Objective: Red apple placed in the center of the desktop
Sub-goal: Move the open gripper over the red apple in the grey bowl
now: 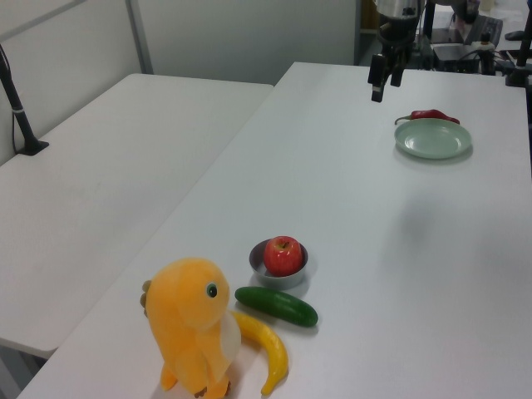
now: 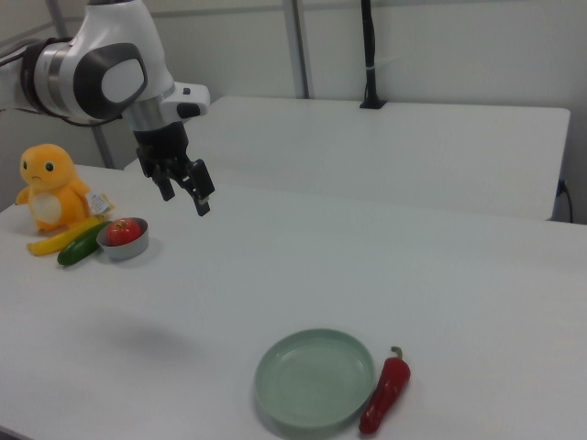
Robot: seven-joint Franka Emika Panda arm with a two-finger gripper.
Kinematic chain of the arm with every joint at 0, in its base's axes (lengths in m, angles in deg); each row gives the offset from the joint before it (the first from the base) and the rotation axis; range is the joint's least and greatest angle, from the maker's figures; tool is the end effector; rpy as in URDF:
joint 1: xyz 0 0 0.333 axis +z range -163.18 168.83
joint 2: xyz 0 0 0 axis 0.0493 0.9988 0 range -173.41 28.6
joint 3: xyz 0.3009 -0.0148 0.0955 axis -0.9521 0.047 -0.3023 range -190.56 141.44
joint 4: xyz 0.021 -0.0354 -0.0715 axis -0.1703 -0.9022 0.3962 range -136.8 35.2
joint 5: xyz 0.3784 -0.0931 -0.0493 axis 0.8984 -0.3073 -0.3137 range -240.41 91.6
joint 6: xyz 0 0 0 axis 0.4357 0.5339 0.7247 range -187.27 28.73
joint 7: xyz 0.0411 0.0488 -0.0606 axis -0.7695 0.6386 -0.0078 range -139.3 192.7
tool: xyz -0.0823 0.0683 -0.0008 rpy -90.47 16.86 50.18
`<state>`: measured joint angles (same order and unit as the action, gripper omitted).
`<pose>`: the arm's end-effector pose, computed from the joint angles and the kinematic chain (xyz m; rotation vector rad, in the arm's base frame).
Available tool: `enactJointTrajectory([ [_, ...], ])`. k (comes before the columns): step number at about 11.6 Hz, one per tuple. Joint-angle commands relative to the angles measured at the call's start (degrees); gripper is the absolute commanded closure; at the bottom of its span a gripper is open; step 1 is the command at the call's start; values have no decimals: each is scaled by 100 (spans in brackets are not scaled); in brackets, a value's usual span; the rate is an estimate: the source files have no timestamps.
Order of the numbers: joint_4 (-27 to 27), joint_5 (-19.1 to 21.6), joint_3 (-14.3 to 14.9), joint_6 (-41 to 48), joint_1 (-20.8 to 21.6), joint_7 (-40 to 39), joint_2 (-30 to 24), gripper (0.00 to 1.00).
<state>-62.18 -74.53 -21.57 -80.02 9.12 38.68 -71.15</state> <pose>0.5784 0.0336 0.5450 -3.1209 0.2359 -0.1392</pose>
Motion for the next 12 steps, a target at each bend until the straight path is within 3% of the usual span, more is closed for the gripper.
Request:
enactJointTrajectory([
  [1, 22, 239, -35, 121, -93, -534, -64, 0],
  [9, 48, 381, -44, 35, -190, -548, 137, 0],
  [12, 66, 373, -395, -411, -137, -277, 471, 0],
])
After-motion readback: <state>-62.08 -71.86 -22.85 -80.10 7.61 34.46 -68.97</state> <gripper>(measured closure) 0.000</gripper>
